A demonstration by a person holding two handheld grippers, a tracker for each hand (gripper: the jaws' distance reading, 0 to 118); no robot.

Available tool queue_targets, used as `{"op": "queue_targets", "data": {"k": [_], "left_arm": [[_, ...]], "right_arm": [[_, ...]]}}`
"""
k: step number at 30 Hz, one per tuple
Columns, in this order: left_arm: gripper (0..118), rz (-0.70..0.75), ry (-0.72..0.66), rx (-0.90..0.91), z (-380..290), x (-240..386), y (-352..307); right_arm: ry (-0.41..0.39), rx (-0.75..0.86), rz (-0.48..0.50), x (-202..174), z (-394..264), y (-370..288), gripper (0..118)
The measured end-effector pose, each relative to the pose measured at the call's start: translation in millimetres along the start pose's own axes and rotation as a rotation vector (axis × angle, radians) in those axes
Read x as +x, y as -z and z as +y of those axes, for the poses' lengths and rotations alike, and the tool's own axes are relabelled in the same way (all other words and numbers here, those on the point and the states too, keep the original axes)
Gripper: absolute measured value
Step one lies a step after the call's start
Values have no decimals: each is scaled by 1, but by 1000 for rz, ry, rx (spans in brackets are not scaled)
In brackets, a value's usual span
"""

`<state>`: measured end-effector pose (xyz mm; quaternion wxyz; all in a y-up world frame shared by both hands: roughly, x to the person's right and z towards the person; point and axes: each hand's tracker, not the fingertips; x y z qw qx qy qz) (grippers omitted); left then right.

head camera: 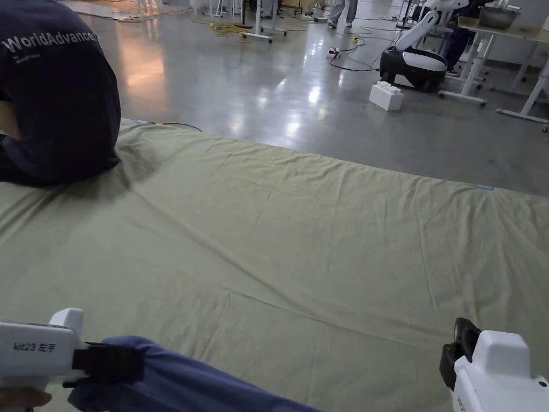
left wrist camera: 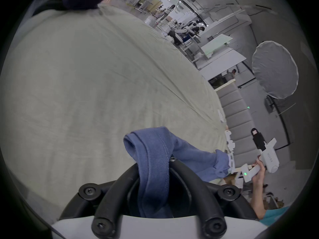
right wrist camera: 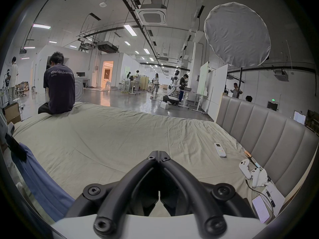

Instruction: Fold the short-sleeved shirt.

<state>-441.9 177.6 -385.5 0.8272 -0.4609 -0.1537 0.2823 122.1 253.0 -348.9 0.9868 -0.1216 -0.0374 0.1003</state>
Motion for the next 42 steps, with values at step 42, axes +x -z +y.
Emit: {"op": "queue_targets", "data": {"k": [42], "left_arm": [[9, 124, 137, -291, -78, 175, 163]], "right_arm": [[45, -49, -21, 22, -26, -4, 0]]}}
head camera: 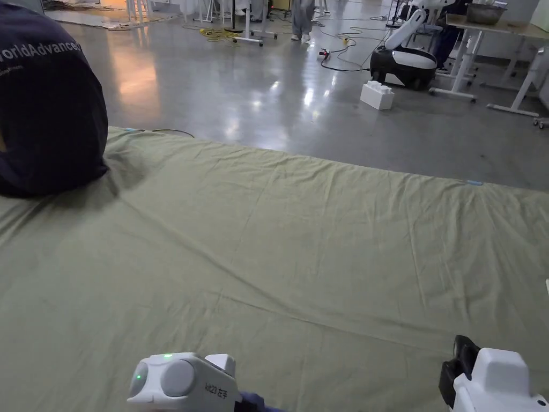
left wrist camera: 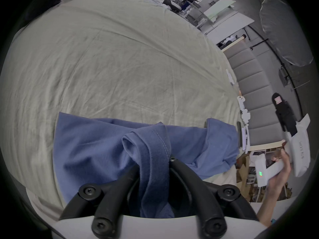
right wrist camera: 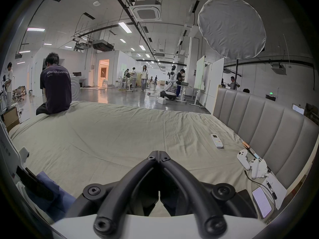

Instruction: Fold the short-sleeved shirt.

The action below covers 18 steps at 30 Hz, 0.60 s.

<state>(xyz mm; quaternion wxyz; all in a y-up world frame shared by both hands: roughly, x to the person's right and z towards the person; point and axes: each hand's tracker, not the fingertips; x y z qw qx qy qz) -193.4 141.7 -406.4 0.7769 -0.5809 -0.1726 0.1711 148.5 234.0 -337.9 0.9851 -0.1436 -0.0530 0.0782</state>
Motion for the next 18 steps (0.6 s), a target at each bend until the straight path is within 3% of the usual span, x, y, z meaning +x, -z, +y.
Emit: {"op": "queue_targets", "data": {"k": [6, 10, 12, 13, 18], "left_arm": [[11, 56, 23, -6, -3, 9, 10], [25, 33, 15, -16, -1, 10, 5], [51, -15, 0, -20, -1, 8, -3], [59, -46, -2, -10, 0, 8, -9], [62, -115, -12, 66, 2, -4, -44]], "right_arm": [[4, -15, -9, 2, -5, -2, 0], [7, -24, -7, 2, -7, -1, 0], [11, -28, -5, 1, -8, -1, 0], [11, -29, -3, 1, -8, -1, 0], [15, -30, -1, 1, -8, -1, 0]]}}
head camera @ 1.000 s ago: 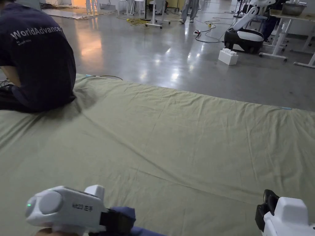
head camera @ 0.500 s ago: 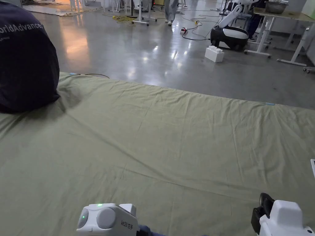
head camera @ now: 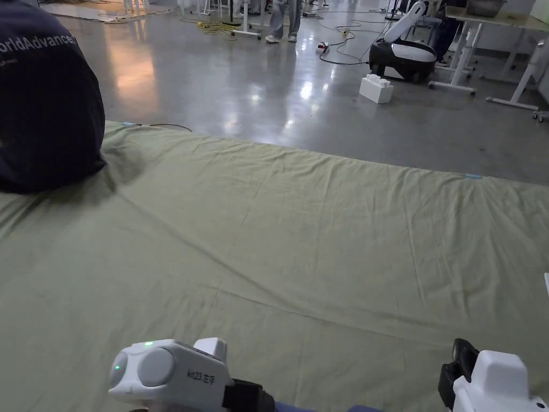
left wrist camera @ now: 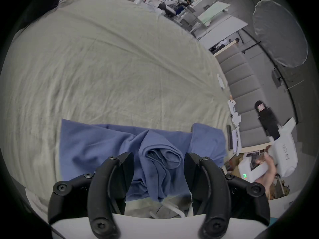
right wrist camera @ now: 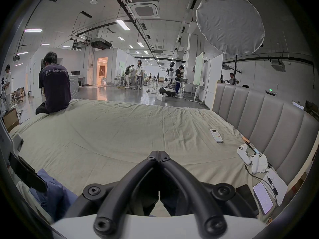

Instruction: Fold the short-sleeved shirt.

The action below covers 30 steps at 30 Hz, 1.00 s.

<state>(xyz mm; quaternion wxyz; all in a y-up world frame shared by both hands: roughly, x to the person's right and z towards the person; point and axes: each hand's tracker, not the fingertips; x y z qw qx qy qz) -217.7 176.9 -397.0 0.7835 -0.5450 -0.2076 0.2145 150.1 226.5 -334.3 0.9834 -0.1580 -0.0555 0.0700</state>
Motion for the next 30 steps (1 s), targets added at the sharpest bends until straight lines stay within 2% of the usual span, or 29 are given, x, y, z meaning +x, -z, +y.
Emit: {"op": "queue_targets", "data": {"k": [3, 4, 5, 6, 7, 10, 15, 26, 30], "left_arm": [[59, -31, -38, 73, 0, -8, -20], [54, -21, -36, 82, -1, -10, -24], [45, -6, -29, 101, -3, -11, -27], [28, 16, -17, 108, -4, -12, -27], [20, 31, -10, 115, -5, -13, -26], [18, 88, -12, 77, -11, -13, -10], [13, 110, 95, -56, -28, 3, 33], [10, -2, 156, -53, -42, 26, 64], [10, 31, 152, -68, -41, 25, 80]], "right_arm": [[4, 0, 0, 0, 0, -1, 0], [5, -1, 0, 0, 0, -1, 0], [7, -2, 1, 1, -1, -1, 0], [9, -4, 1, 1, -1, -1, 0], [11, -6, 1, 1, -2, -1, 0], [14, -12, 3, 1, -4, -1, 0], [17, -20, 3, 1, -7, -2, 0], [11, -28, -1, 5, -10, -5, 0], [11, -30, 2, 4, -10, -5, 0]]}}
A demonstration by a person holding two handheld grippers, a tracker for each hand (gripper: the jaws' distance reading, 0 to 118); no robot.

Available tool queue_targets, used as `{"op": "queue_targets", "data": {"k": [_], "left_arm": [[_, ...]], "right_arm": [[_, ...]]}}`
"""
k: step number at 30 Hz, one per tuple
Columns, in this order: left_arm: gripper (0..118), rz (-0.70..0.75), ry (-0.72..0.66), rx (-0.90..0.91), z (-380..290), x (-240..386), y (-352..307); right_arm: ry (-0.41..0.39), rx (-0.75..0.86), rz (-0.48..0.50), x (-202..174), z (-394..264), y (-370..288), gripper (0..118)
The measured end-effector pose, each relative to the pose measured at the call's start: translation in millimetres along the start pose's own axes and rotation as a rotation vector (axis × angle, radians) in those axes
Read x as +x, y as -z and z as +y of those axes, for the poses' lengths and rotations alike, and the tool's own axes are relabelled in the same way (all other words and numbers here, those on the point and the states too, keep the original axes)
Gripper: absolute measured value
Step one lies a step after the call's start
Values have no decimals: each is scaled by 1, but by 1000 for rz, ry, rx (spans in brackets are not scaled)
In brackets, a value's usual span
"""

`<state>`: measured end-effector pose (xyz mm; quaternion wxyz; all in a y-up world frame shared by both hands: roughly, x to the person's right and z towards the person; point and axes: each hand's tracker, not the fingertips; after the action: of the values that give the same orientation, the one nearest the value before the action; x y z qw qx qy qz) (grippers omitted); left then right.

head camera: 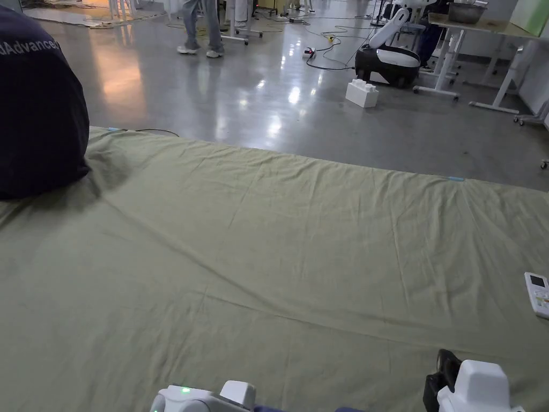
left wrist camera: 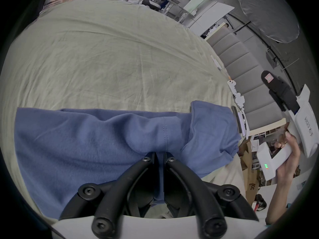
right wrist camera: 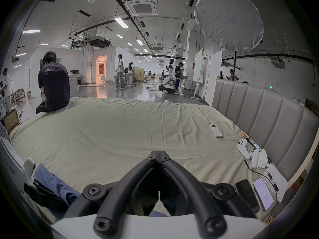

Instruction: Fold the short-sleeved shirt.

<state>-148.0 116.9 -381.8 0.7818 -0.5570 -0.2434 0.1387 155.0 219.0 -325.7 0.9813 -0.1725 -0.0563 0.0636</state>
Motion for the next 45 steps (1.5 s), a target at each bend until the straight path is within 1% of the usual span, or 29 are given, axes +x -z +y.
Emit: {"op": "queue_targets", "data": {"k": [5, 8, 9, 10, 12, 13, 15, 18, 22, 25, 28, 30, 33, 34, 35, 36, 39, 41, 42, 43, 44, 45], "left_arm": [[10, 11, 3, 3, -5, 4, 0], [11, 1, -39, 9, -6, 4, -10], [16, -11, -41, 10, -5, 2, -16], [24, -25, -39, 12, -3, 1, -23], [48, -47, -44, 45, 0, -4, -41], [56, -54, -48, 71, 3, -9, -54], [65, -73, -49, 149, 11, -21, -80], [69, -51, -49, 220, 18, -48, -113], [70, 29, -60, 278, 18, -92, -138], [74, 7, -96, 228, 8, -129, -141], [75, -38, -166, 192, -2, -160, -134], [75, -76, -198, 182, -7, -178, -124], [75, -229, -281, 147, -15, -194, -107], [75, -215, -280, 147, -16, -199, -100], [75, -246, -300, 137, -17, -201, -92], [75, -310, -322, 121, -18, -199, -88], [74, -380, -325, 190, -17, -193, -73], [69, -427, -328, 192, -14, -188, -63], [61, -433, -324, 173, -12, -182, -58], [49, -434, -313, 158, -11, -176, -54], [32, -378, -240, 146, -10, -173, -52], [19, -349, -216, 148, -9, -171, -50]], "right_arm": [[-3, -1, 0, 0, 0, 0, 0], [-5, 0, 3, -1, 2, 0, 0], [-5, 2, 5, -1, 3, 0, 0], [-7, 4, 7, -2, 5, 0, 0], [-12, 12, 12, -4, 7, -1, 0], [-14, 15, 13, -4, 9, -1, 0], [-12, 29, 17, -5, 11, -2, 0], [-13, 40, 20, -6, 15, -2, 0], [-12, 49, 21, -7, 17, -2, 0], [-9, 48, 21, -7, 16, -2, 0], [-5, 42, 21, -8, 16, -1, 0], [-4, 40, 20, -9, 16, -2, 0], [-8, 39, 18, -10, 16, -2, 0], [-8, 39, 18, -10, 16, -2, 0], [-8, 38, 17, -11, 16, -2, 0], [-8, 37, 15, -11, 16, -2, 0], [-9, 33, 15, -12, 15, -3, 0], [-14, 30, 15, -13, 15, -4, 0], [-15, 29, 15, -14, 15, -4, 0], [-17, 28, 14, -14, 15, -4, 0], [-18, 27, 12, -14, 15, -4, 0], [-17, 25, 12, -14, 14, -4, 0]]}}
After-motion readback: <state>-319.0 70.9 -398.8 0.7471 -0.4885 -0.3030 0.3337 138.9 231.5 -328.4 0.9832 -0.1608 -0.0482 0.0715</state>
